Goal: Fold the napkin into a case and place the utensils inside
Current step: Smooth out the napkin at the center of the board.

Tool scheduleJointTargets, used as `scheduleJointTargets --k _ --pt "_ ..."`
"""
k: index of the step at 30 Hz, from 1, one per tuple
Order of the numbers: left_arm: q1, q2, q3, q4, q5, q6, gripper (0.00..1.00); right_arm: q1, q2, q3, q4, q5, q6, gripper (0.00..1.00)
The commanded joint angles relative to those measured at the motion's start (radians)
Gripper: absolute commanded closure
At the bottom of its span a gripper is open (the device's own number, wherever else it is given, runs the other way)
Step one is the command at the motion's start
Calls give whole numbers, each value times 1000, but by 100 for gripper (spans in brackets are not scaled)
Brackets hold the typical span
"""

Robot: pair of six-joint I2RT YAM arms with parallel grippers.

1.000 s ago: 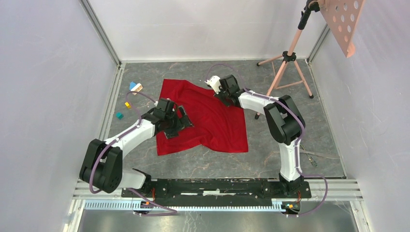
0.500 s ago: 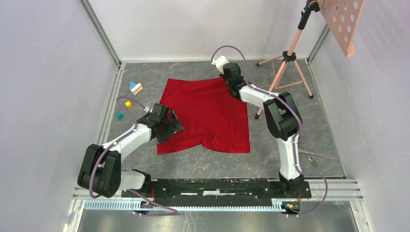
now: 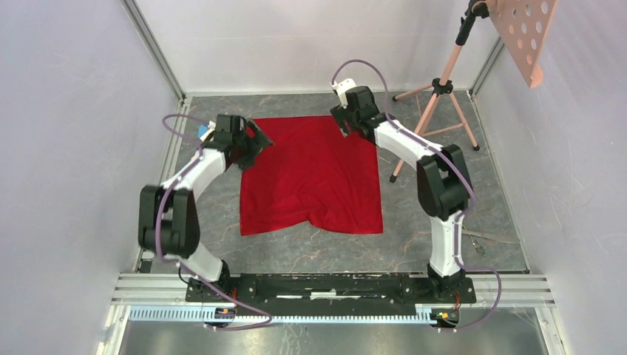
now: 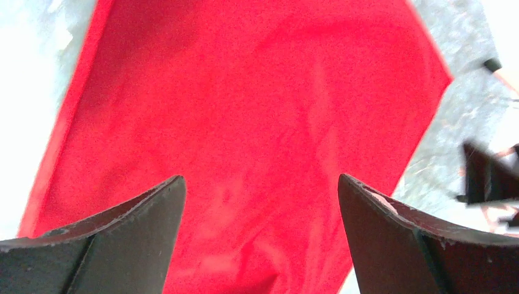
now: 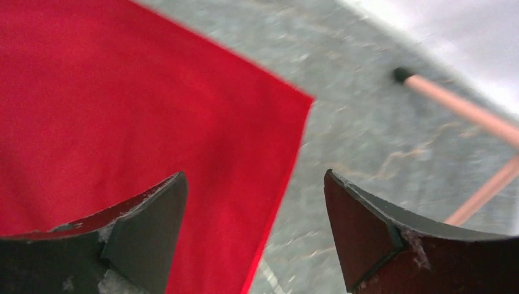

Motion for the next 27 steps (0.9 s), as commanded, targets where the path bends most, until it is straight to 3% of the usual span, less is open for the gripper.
scheduleJointTargets --k 1,7,11,13,16,18,23,27 --pt "13 206 223 98 91 26 0 5 -186 -169 -50 -302 264 12" --pt "15 452 427 127 131 32 0 7 -367 -507 76 -571 421 12" --pt "22 562 556 47 124 79 0 30 -469 -667 108 -629 423 20" --pt "15 541 556 10 87 110 0 44 -519 -737 106 -637 418 28" --pt "-11 429 462 2 19 117 0 75 -595 -850 105 -640 414 41" --pt "-29 331 364 19 61 47 0 99 -638 -928 109 -648 422 48" --pt "-115 100 148 19 130 32 0 144 -741 -1095 125 -591 456 50" --pt "-130 -87 -107 71 202 -11 0 145 -819 -1186 120 -470 451 54"
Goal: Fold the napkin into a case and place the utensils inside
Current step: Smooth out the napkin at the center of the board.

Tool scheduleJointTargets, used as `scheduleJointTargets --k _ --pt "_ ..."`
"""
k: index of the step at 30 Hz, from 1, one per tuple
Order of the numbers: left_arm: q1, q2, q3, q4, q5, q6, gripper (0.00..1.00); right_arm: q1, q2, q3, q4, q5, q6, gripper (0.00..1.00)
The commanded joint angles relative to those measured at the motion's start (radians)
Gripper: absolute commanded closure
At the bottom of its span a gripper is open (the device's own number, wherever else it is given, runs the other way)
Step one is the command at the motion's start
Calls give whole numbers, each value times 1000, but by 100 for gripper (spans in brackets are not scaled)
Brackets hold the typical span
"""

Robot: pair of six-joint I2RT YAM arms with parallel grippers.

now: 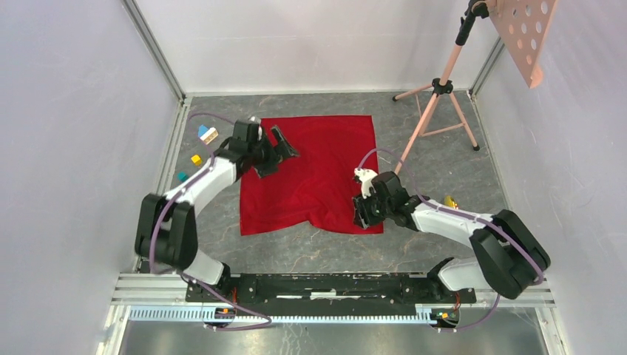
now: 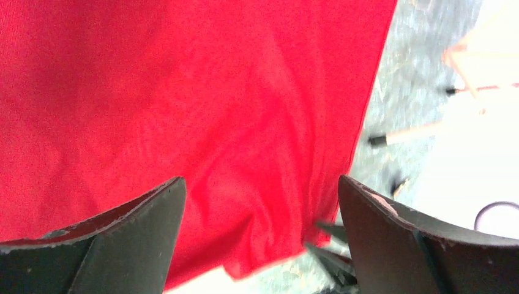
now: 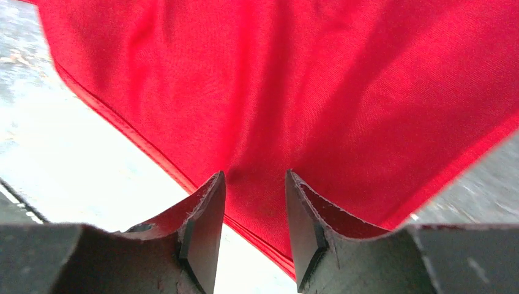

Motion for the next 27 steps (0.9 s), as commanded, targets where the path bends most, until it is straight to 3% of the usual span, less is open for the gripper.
scheduleJointTargets --k 1,9,14,17,19,20,22,27 --pt "-1 -181 -222 32 94 -62 0 -4 -84 -65 16 141 10 54" --pt "0 -458 -426 -124 40 -6 0 -2 -214 -119 -156 249 51 53" --pt "-1 -502 -436 -252 -83 -36 0 0 -295 -61 -236 254 88 50" --pt "-1 -504 -416 -344 -194 -86 0 9 -342 10 -294 295 126 41" --pt "0 -507 -429 -342 -247 -116 0 10 -367 27 -301 315 153 29" --pt "1 -505 -439 -315 -238 -130 1 10 -373 30 -296 318 165 21" --pt "3 -490 -455 -238 -173 -143 5 9 -371 19 -254 308 189 12" --pt "4 -399 -445 -203 -181 -150 3 8 -308 -19 -94 226 234 12"
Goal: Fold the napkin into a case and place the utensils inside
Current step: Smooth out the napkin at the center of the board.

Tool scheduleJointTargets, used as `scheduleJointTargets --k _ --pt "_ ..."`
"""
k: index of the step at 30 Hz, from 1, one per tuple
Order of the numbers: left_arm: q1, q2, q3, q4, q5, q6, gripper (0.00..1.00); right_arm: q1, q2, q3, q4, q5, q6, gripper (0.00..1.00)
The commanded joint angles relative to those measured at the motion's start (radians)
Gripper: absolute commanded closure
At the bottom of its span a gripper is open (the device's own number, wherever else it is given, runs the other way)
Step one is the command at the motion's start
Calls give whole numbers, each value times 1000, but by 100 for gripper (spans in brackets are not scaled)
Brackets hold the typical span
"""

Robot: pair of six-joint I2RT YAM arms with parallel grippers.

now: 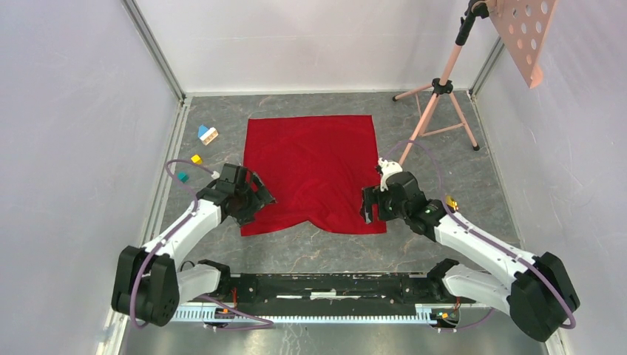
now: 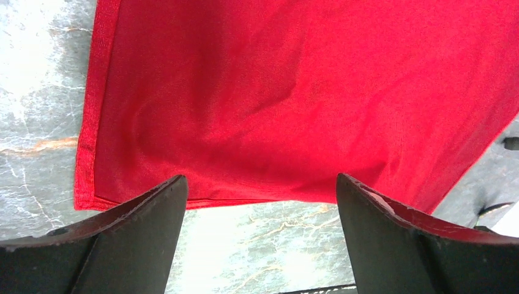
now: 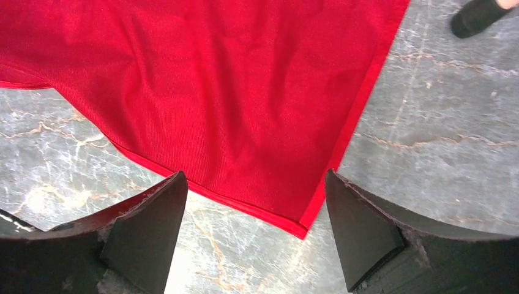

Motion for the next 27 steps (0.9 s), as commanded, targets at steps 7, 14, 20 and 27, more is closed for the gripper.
scheduleJointTargets --k 7,14,20,27 --pt "14 97 -52 27 -52 -85 0 5 185 -68 311 -130 71 19" --pt "113 123 -106 -37 -113 -81 0 6 233 -117 272 -55 23 26" --pt "139 81 -109 -88 -126 -72 0 3 241 -123 109 121 2 25" --pt "138 -90 -52 -132 29 73 0 40 122 -20 -27 69 -17 24"
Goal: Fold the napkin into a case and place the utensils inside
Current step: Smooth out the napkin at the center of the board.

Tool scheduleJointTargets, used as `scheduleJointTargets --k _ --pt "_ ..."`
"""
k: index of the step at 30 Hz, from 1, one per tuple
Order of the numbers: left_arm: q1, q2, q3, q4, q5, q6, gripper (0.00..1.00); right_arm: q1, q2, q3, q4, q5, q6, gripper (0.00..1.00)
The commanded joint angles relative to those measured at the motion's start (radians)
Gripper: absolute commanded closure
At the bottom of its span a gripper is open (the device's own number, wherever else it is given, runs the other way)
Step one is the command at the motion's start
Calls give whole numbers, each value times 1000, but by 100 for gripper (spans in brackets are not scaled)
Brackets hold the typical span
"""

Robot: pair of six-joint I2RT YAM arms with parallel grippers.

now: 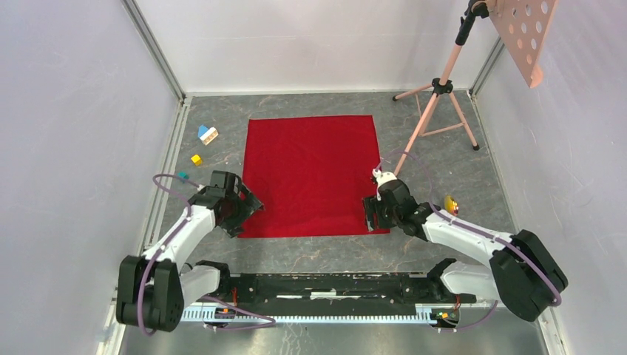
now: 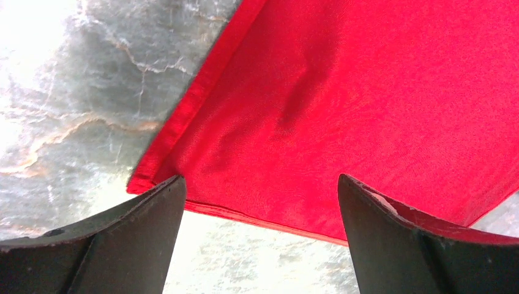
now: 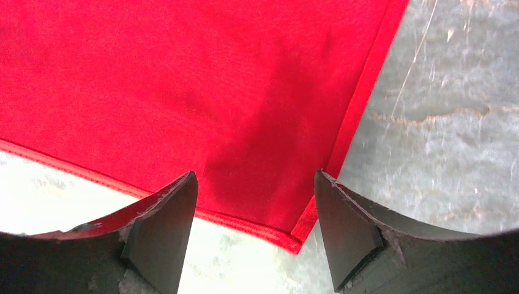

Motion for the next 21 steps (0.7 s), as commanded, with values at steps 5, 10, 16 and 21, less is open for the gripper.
scheduleJointTargets --k 5,10,16,21 --pt "6 -336 54 -78 194 177 0 71 -110 208 -353 -18 28 22" --pt "6 -414 168 -78 282 258 0 72 -186 268 -446 41 141 18" --pt "6 -395 310 -102 344 376 0 56 -264 228 -548 258 391 2" --pt "6 -395 336 -121 322 448 0 25 -246 191 -541 161 504 4"
